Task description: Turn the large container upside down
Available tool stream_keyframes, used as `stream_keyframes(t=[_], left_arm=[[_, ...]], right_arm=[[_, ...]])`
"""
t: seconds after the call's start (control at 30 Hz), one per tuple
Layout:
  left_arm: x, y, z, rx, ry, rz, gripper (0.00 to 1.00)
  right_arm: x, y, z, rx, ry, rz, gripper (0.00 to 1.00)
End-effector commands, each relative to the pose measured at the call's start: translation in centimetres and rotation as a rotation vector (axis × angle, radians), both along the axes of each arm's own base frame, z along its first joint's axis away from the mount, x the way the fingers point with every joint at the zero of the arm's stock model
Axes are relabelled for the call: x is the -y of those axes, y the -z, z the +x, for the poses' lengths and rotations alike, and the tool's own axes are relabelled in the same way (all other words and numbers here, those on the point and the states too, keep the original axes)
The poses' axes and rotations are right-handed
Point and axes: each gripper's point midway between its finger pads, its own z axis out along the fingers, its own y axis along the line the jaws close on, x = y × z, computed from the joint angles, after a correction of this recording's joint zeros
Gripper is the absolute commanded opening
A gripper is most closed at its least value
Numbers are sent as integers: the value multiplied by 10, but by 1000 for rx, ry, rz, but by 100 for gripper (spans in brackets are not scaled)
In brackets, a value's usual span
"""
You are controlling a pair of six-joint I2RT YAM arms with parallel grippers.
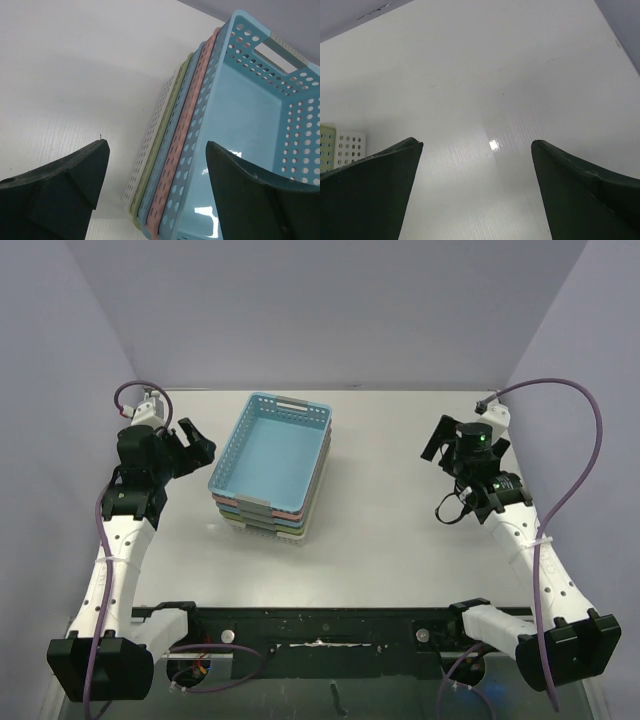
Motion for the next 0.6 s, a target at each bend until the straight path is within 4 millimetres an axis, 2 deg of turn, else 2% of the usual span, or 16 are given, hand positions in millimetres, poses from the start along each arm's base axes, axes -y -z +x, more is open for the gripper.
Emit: stream_keyframes(t=[0.0,0.43,0.57], left_arm=[[1,-39,8,136,6,8,78],[5,-36,7,145,34,5,79],[12,-25,10,132,53,-6,79]], right_arm=[[5,-19,0,102,34,14,98],[5,-12,-1,89,20,4,98],[7,-11,-2,85,34,-2,98]])
